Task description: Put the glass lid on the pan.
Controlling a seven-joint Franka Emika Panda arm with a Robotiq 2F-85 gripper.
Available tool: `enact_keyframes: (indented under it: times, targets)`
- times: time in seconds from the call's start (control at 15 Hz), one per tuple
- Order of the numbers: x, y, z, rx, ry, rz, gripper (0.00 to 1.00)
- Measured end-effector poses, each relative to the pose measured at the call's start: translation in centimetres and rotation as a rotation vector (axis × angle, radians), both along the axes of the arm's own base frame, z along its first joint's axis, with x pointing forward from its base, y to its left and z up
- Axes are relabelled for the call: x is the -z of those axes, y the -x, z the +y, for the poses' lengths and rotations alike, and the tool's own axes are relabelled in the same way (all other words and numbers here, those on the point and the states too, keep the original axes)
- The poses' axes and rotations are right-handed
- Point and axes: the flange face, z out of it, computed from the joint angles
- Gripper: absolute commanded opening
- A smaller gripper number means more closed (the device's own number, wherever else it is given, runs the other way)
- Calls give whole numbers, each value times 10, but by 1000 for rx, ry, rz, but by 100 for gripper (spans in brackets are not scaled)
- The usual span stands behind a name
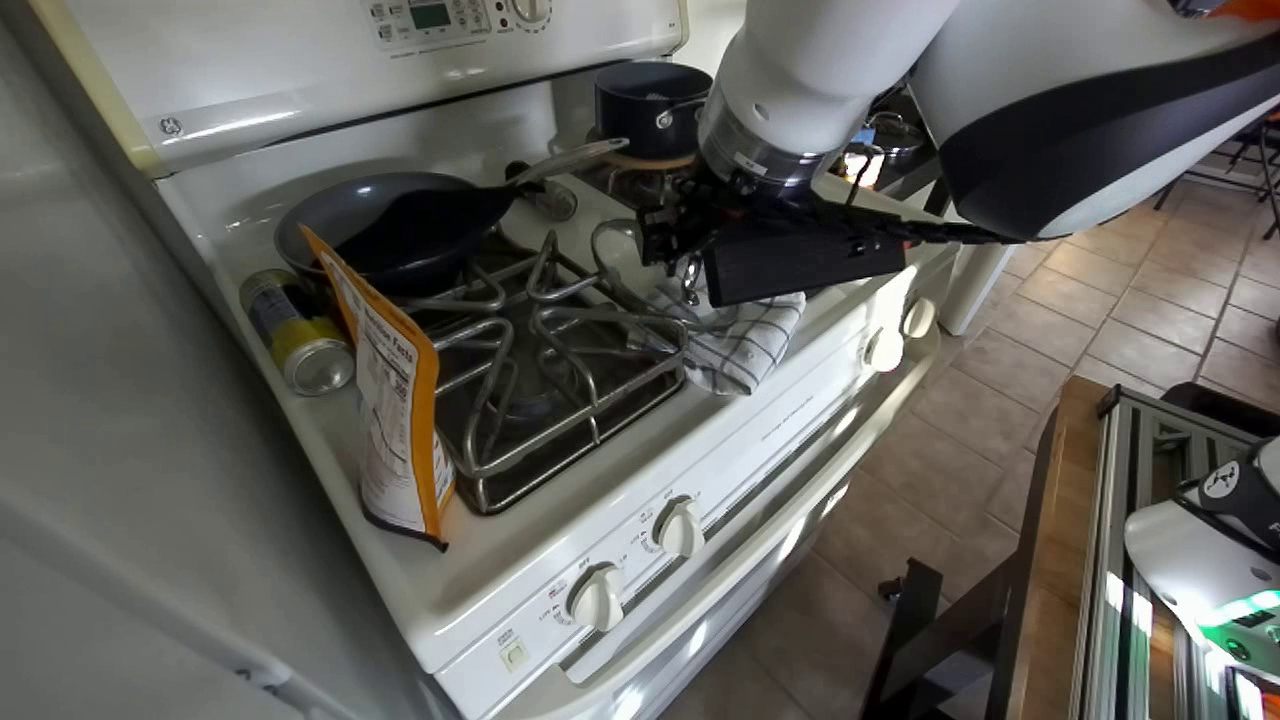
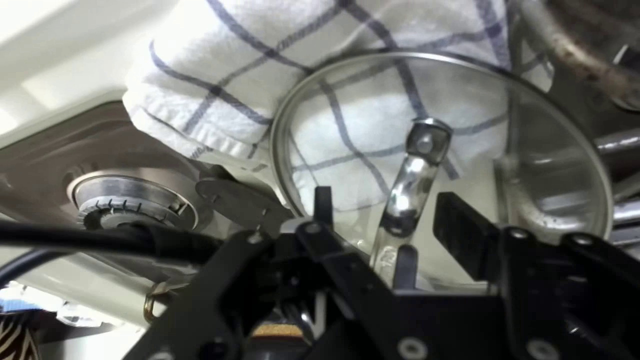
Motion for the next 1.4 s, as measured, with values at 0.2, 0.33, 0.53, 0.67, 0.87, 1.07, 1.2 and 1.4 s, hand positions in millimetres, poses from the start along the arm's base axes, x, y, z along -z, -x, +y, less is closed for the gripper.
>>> enact_keyframes:
  times: [0.2,0.33,0.53,0.67,0.87,1.07,1.2,1.4]
  targets:
    - [-2,-2,-1,-6,-41,40,59]
    - [-2,-3,-2,-2,-62,63,51]
    - [-3,-4,-4,17,-87,75,25]
    - [-4,-6,-6,32,-100,75,10]
    - [-9,-12,-9,48,-116,65,0]
    - [-10,-15,-12,61,-124,64,3]
    - [-12,-15,-13,65,-129,62,3]
    - [-23,-14,-14,68,-135,40,3]
